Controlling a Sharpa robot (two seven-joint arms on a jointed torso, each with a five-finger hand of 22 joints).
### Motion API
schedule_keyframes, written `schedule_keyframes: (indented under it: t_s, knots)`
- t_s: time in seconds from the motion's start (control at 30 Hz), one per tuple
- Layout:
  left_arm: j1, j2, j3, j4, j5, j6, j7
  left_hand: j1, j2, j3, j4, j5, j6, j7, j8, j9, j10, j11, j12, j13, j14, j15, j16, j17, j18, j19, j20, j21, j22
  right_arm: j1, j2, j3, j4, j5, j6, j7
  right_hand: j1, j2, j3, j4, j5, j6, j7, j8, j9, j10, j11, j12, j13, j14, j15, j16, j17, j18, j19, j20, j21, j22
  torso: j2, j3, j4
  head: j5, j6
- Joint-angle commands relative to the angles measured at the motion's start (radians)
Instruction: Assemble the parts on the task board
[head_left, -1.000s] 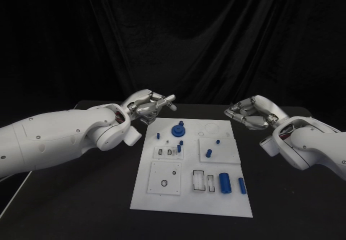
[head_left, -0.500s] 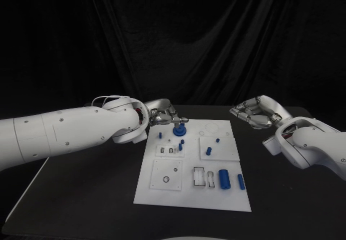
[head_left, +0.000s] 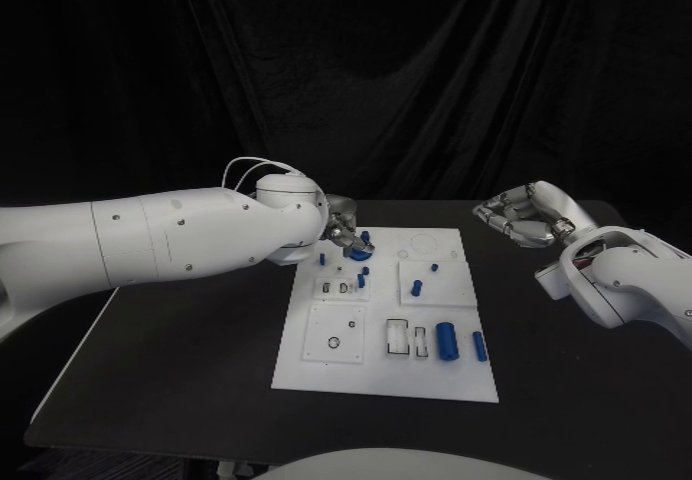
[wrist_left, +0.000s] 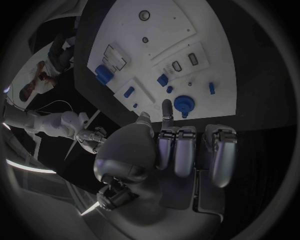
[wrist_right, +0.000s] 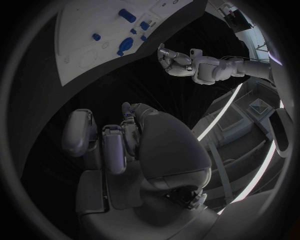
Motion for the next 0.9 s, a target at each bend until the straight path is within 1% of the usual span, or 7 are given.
schedule_keyframes:
  t_s: [0.03,0.33,0.53,0.6,0.67,0.7,0.9]
  knots:
    - [0.001,0.022,0.001,-0.012,-0.040,0.095,-0.062,-0.025,0.000,0.010,0.001,-0.027,0.005,-0.007,0.002,0.028,0.104,-0.010,-0.001,0.261,0.107,-0.009,0.003,0.263,-0.013,0.105,-0.011,0.003,0.263,-0.003,0.001,0.001,0.000,-0.053,-0.037,-0.003,0.003,-0.002,0.006,0.002,0.005,0.005,-0.001,-0.004,0.002,0.007,-0.003,0.005,0.069,0.068,-0.009,0.005,0.196,0.002,0.008,0.002,0.006,0.157,-0.007,0.0063,-0.0073,0.004,-0.015]
    - [-0.002,0.069,0.001,-0.057,-0.041,0.119,-0.074,-0.039,0.002,0.021,0.001,-0.036,0.021,-0.012,0.002,0.055,0.104,-0.015,-0.001,0.261,0.107,-0.013,0.003,0.263,-0.013,0.104,-0.014,0.002,0.261,-0.004,-0.014,0.001,0.011,-0.068,-0.042,0.002,-0.018,-0.018,0.005,0.007,0.005,0.005,0.002,-0.006,0.003,0.008,-0.001,0.006,0.067,0.069,-0.007,0.006,0.196,0.002,0.010,0.003,0.008,0.157,-0.012,0.0086,-0.0071,0.008,-0.048]
    - [-0.008,0.087,0.001,-0.082,-0.041,0.124,-0.077,-0.046,0.005,0.024,0.003,-0.037,0.022,-0.013,-0.002,0.063,0.104,-0.016,-0.001,0.261,0.107,-0.014,0.003,0.263,-0.011,0.099,-0.015,0.000,0.254,-0.004,-0.024,0.001,0.018,-0.087,-0.046,0.007,-0.077,-0.037,-0.014,0.041,-0.069,-0.005,0.005,-0.017,0.001,-0.003,0.003,0.000,0.054,0.065,-0.003,-0.001,0.190,0.003,0.007,0.007,-0.002,0.154,-0.011,0.0082,-0.0079,0.009,-0.058]
    - [-0.010,0.092,0.000,-0.088,-0.041,0.118,-0.078,-0.053,0.006,0.027,0.005,-0.038,0.024,-0.014,-0.005,0.070,0.104,-0.017,-0.001,0.261,0.107,-0.015,0.003,0.263,-0.010,0.095,-0.017,-0.002,0.248,-0.004,-0.030,0.001,0.021,-0.094,-0.049,0.010,-0.120,-0.042,-0.035,0.075,-0.139,-0.005,0.006,-0.020,0.000,-0.013,0.006,-0.005,0.045,0.062,0.000,-0.007,0.184,0.005,0.001,0.009,-0.014,0.151,-0.010,0.0081,-0.0071,0.007,-0.062]
    - [-0.012,0.094,0.000,-0.092,-0.041,0.113,-0.078,-0.063,0.007,0.029,0.009,-0.042,0.025,-0.014,-0.010,0.078,0.104,-0.017,-0.001,0.261,0.107,-0.016,0.003,0.263,-0.009,0.093,-0.017,-0.002,0.246,-0.004,-0.034,0.001,0.023,-0.099,-0.049,0.009,-0.163,-0.049,-0.062,0.094,-0.211,-0.013,0.009,-0.027,-0.002,-0.072,0.009,-0.046,-0.005,0.043,0.004,-0.039,0.156,0.015,-0.024,0.013,-0.064,0.137,-0.010,0.0067,-0.0048,0.005,-0.064]
    - [-0.014,0.095,0.000,-0.093,-0.041,0.112,-0.078,-0.063,0.007,0.029,0.009,-0.042,0.025,-0.014,-0.010,0.078,0.104,-0.017,-0.001,0.261,0.107,-0.016,0.003,0.263,-0.009,0.093,-0.017,-0.002,0.246,-0.003,-0.035,0.001,0.023,-0.101,-0.048,0.007,-0.218,-0.046,-0.092,0.095,-0.255,-0.024,0.011,-0.035,-0.004,-0.244,0.020,-0.175,-0.148,-0.022,0.007,-0.149,0.064,0.037,-0.090,0.022,-0.191,0.099,-0.009,0.0064,-0.0043,0.004,-0.064]
    - [-0.021,0.099,0.000,-0.101,-0.041,0.123,-0.076,-0.087,0.000,0.028,0.016,-0.053,0.030,-0.015,-0.020,0.097,0.104,-0.018,-0.001,0.261,0.107,-0.017,0.003,0.263,-0.008,0.091,-0.019,-0.004,0.242,-0.002,-0.048,0.001,0.023,-0.146,-0.033,-0.019,-0.218,-0.064,-0.142,0.089,-0.294,-0.045,0.022,-0.047,-0.006,-0.379,0.023,-0.308,-0.298,-0.061,0.017,-0.222,-0.004,0.054,-0.132,0.027,-0.296,0.063,-0.003,0.0059,-0.0046,0.007,-0.062]
